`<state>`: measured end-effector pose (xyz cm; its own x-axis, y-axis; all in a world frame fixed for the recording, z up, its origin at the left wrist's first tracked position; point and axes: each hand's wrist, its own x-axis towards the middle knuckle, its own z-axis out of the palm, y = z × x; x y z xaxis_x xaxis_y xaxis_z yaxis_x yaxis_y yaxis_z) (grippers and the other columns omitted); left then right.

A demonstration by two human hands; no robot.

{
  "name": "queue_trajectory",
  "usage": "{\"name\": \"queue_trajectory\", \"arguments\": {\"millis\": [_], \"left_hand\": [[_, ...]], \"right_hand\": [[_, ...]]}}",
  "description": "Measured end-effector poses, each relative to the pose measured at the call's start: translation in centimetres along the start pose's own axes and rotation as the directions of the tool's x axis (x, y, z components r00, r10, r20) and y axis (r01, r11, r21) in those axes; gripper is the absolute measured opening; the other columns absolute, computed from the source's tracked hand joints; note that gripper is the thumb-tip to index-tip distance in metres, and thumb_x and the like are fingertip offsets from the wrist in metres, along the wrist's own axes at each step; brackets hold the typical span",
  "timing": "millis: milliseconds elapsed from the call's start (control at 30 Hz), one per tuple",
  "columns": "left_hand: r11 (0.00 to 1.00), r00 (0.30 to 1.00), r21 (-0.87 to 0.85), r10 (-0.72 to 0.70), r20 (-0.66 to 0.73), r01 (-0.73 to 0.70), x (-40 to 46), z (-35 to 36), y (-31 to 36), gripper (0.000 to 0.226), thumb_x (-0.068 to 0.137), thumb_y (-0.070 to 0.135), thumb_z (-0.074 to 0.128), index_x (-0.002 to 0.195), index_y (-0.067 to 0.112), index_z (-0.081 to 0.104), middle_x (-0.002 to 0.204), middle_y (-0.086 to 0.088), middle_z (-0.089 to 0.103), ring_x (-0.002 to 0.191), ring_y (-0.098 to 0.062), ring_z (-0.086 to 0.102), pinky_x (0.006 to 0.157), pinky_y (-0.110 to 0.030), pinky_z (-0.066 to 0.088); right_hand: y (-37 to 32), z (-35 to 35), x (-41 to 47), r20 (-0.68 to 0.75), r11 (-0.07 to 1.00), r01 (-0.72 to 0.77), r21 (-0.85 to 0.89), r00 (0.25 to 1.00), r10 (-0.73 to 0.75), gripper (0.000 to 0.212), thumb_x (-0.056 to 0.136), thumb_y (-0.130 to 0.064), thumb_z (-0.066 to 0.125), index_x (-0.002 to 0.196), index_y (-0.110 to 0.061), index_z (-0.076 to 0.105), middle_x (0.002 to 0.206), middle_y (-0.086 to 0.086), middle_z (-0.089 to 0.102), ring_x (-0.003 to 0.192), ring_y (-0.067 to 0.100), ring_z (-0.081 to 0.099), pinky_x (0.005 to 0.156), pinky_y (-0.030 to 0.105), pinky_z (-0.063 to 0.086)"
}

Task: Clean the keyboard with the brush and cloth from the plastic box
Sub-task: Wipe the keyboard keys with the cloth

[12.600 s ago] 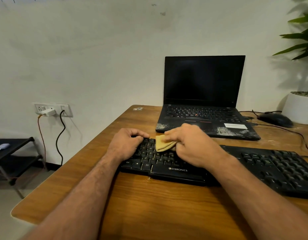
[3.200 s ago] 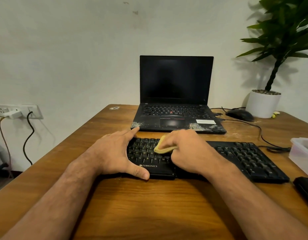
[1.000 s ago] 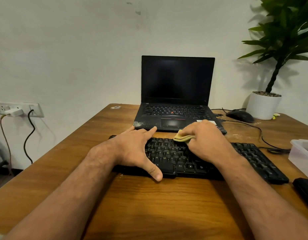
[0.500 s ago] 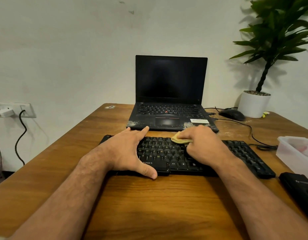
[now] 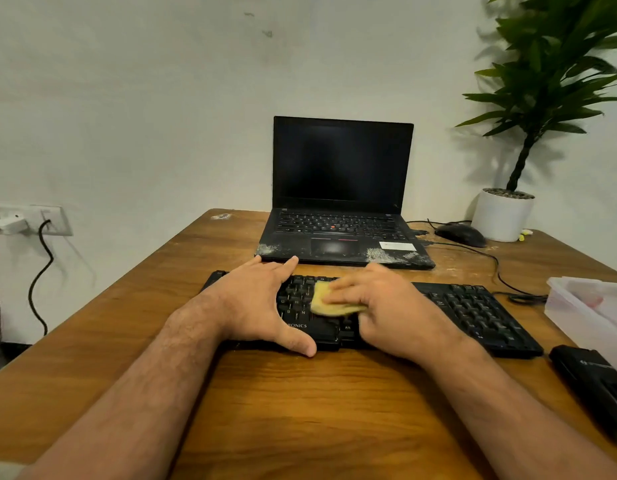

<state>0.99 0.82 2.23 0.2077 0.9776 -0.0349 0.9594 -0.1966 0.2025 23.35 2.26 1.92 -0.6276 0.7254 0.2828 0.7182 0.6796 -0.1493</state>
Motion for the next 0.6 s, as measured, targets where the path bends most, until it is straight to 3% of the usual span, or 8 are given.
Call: {"name": "queue_trajectory", "arguments": {"millis": [133, 233, 333, 433, 500, 600], "left_hand": [[1.0, 1.0, 0.012, 0.009, -0.008, -0.009, -0.1, -0.2, 0.3, 0.145, 0.046, 0.087, 0.068, 0.157, 0.028, -0.003, 0.163, 0.009, 0.018, 0.151, -0.019, 0.004, 0.117, -0.032, -0.006], [0.999, 0.999, 0.04, 0.028, -0.018, -0.027, 0.0, -0.3, 0.4, 0.145, 0.046, 0.089, 0.065, 0.157, 0.027, -0.004, 0.163, 0.007, 0.017, 0.151, -0.016, 0.006, 0.116, -0.028, -0.008], [0.998, 0.999, 0.054, 0.037, -0.009, -0.036, 0.2, -0.2, 0.4, 0.146, 0.046, 0.091, 0.063, 0.157, 0.025, -0.004, 0.164, 0.006, 0.016, 0.151, -0.013, 0.009, 0.117, -0.028, -0.007], [0.997, 0.999, 0.065, 0.035, -0.007, -0.035, 0.2, -0.2, 0.4, 0.146, 0.044, 0.091, 0.062, 0.157, 0.026, -0.004, 0.164, 0.006, 0.015, 0.151, -0.015, 0.009, 0.117, -0.028, -0.006], [0.998, 1.0, 0.06, 0.028, -0.008, -0.028, 0.2, -0.2, 0.5, 0.146, 0.044, 0.091, 0.063, 0.157, 0.027, -0.003, 0.164, 0.006, 0.015, 0.151, -0.017, 0.007, 0.113, -0.026, -0.007], [0.998, 0.999, 0.062, 0.033, -0.002, -0.033, 0.0, -0.3, 0.8, 0.141, 0.049, 0.088, 0.065, 0.158, 0.027, -0.001, 0.163, 0.008, 0.016, 0.15, -0.016, 0.01, 0.117, -0.029, -0.003]], "right_hand": [[0.9, -0.1, 1.3, -0.13, 0.991, -0.133, 0.017, 0.982, 0.134, 0.057, 0.083, -0.003, 0.05, 0.131, -0.031, 0.064, 0.134, -0.01, 0.062, 0.121, 0.01, 0.05, 0.107, 0.024, 0.038], [-0.2, -0.4, 0.5, -0.066, 0.993, -0.024, 0.115, 0.997, 0.031, 0.051, 0.08, -0.006, 0.053, 0.12, -0.032, 0.072, 0.123, -0.011, 0.069, 0.116, 0.005, 0.056, 0.105, 0.023, 0.043], [-1.0, -0.4, -0.9, -0.089, 0.974, 0.091, 0.21, 0.993, -0.074, 0.043, 0.072, -0.007, 0.056, 0.098, -0.032, 0.08, 0.105, -0.016, 0.074, 0.102, -0.002, 0.059, 0.092, 0.018, 0.048], [-0.7, -0.3, -1.4, -0.026, 0.983, 0.105, 0.153, 0.994, -0.102, 0.05, 0.074, -0.007, 0.053, 0.105, -0.036, 0.078, 0.116, -0.02, 0.07, 0.103, -0.001, 0.049, 0.095, 0.015, 0.039], [0.1, -0.2, -1.1, -0.03, 0.993, 0.03, 0.117, 0.999, -0.026, 0.051, 0.079, -0.003, 0.054, 0.11, -0.037, 0.076, 0.121, -0.02, 0.068, 0.105, 0.002, 0.048, 0.101, 0.017, 0.035], [1.5, -0.5, -0.4, -0.144, 0.982, -0.181, 0.062, 0.971, 0.188, 0.054, 0.082, -0.001, 0.053, 0.116, -0.038, 0.073, 0.123, -0.015, 0.069, 0.108, 0.007, 0.049, 0.104, 0.017, 0.032]]}}
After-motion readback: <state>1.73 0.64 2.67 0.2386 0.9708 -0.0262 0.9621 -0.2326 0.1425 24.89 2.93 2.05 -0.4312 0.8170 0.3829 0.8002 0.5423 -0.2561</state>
